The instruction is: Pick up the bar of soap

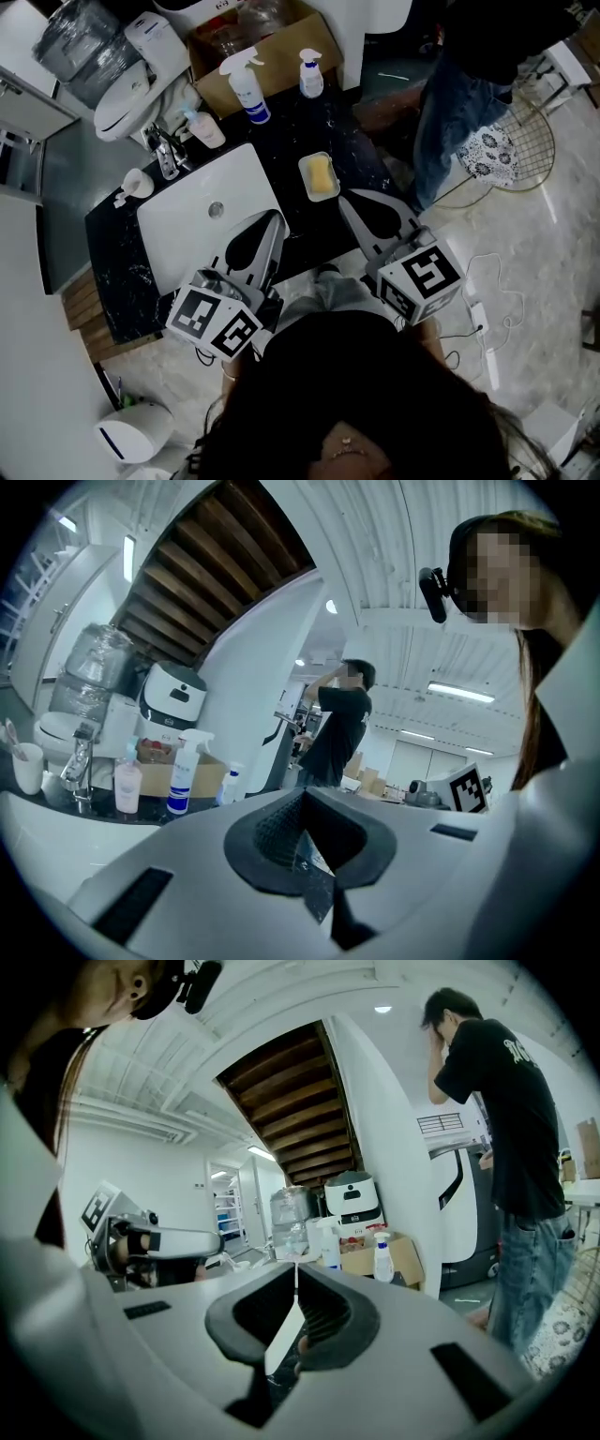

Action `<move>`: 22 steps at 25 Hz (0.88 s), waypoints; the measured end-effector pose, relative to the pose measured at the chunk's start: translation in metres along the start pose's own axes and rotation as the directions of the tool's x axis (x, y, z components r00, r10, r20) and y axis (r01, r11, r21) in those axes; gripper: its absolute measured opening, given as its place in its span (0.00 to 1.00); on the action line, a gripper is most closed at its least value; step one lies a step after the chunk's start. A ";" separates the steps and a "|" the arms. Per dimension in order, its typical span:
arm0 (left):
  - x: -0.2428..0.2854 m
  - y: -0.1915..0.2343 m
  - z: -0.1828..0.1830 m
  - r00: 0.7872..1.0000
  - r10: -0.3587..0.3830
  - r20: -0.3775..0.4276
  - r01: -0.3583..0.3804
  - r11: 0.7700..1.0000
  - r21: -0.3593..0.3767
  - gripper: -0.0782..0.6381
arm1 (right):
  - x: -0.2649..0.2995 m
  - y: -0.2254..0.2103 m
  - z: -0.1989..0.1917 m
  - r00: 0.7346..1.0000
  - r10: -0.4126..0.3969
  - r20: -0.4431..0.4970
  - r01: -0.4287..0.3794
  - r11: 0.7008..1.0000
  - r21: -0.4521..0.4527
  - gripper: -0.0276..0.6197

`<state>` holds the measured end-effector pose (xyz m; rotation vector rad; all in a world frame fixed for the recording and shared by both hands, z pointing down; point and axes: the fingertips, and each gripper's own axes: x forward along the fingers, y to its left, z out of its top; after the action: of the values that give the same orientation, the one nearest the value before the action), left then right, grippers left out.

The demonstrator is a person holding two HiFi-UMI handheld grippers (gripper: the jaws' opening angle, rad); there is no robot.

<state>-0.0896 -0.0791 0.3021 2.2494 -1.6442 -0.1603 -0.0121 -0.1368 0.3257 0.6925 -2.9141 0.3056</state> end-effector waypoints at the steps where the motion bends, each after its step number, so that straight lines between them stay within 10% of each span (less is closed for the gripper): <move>1: 0.002 0.005 0.001 1.000 0.012 0.002 -0.012 1.000 -0.003 0.12 | 0.005 -0.004 -0.001 1.000 0.006 -0.007 -0.006 1.000 0.001 0.06; 22: 0.019 0.084 0.028 0.999 -0.036 -0.013 0.035 0.999 -0.036 0.11 | 0.083 -0.041 -0.041 0.981 -0.088 -0.173 0.101 0.993 0.068 0.06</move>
<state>-0.1678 -0.1254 0.3068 2.2495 -1.5826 -0.1810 -0.0635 -0.1986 0.3867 0.7729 -2.7111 0.4440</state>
